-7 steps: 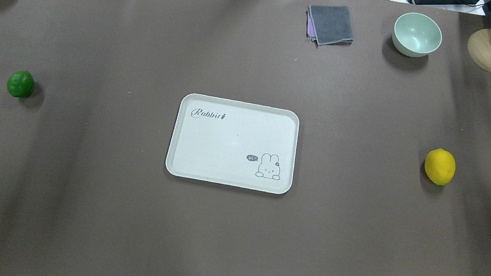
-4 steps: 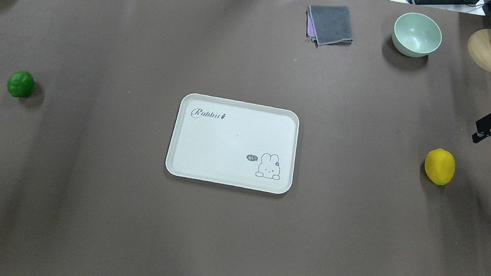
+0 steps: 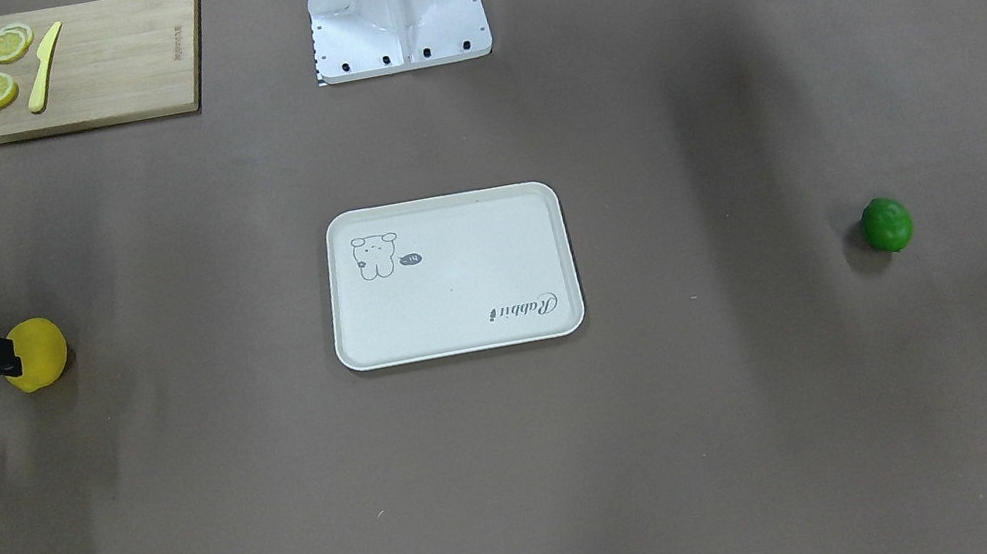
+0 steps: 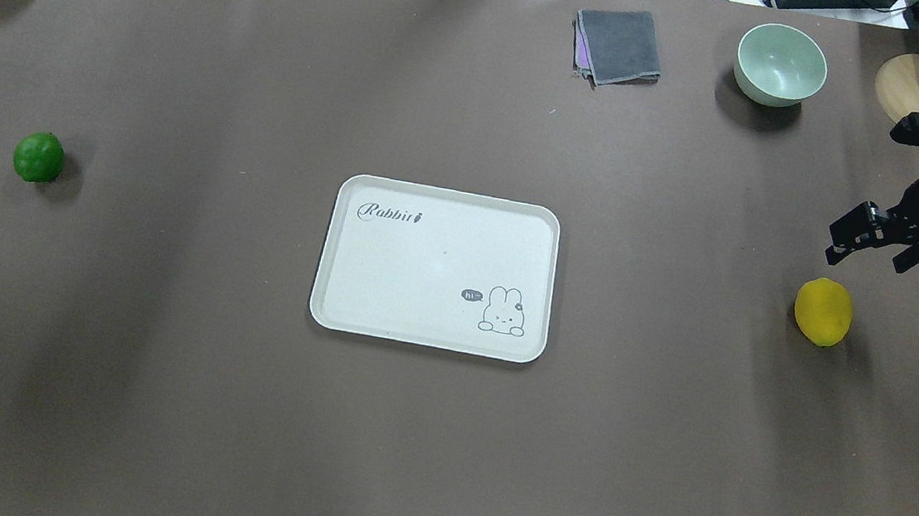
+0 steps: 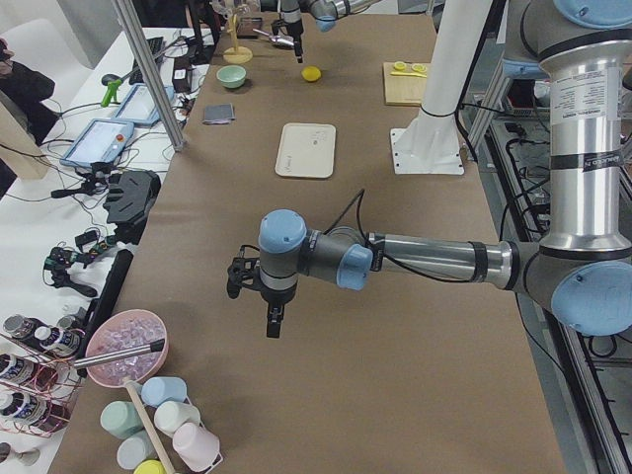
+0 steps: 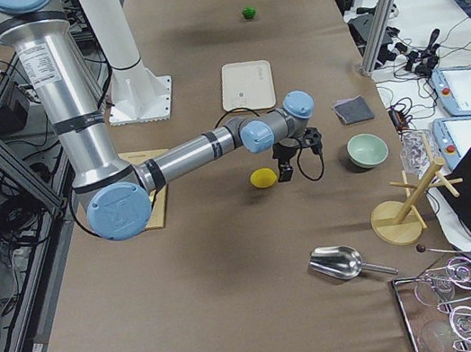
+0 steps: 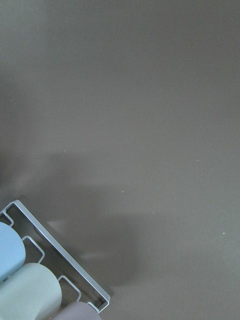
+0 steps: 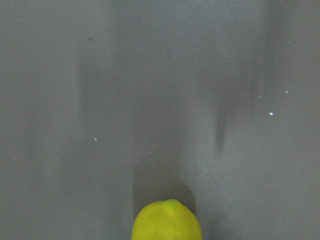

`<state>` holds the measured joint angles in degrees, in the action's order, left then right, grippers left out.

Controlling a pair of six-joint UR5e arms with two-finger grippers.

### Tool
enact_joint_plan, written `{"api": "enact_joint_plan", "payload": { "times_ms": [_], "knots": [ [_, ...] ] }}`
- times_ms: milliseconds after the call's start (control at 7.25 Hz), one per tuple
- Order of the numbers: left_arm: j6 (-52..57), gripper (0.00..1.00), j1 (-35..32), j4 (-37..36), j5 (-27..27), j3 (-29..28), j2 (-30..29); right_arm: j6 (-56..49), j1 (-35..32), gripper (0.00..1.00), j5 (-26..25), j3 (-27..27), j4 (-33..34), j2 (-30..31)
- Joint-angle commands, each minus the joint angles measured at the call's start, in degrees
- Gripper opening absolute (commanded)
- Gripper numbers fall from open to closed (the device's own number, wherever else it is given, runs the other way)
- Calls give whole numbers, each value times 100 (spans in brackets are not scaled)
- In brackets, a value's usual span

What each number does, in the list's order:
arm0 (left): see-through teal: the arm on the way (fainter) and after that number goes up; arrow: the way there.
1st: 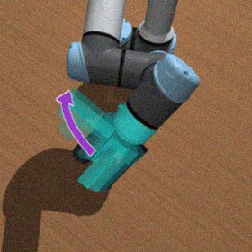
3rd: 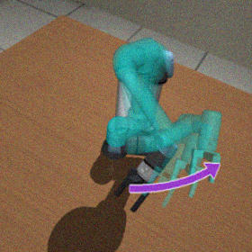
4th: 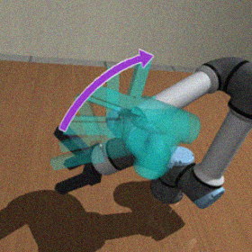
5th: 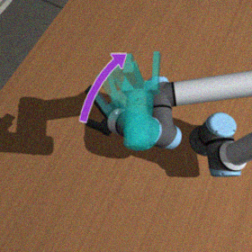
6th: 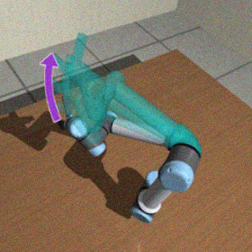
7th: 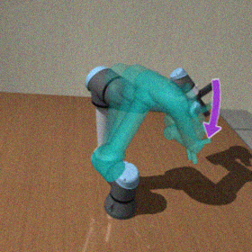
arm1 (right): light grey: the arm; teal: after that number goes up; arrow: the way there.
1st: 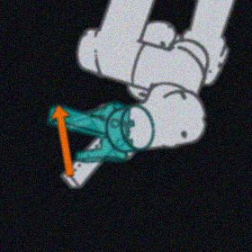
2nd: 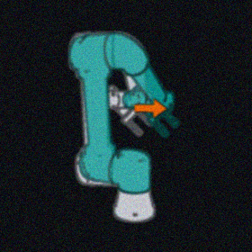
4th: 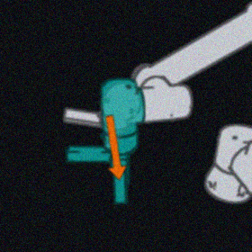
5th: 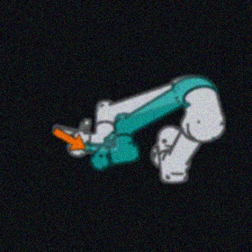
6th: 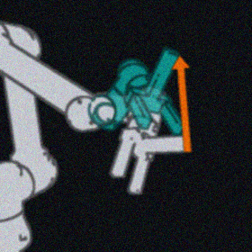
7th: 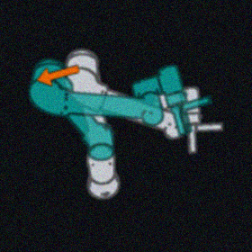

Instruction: Place all lemons on tray

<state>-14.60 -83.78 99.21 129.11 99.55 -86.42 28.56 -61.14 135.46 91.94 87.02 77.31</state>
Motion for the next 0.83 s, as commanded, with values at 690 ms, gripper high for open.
{"api": "enact_joint_plan", "payload": {
  "times_ms": [690],
  "knots": [
    [-799,98,1760,-546,-53,-1935,-2474,-70,471,98,15,-254,-1,56]
  ]
}}
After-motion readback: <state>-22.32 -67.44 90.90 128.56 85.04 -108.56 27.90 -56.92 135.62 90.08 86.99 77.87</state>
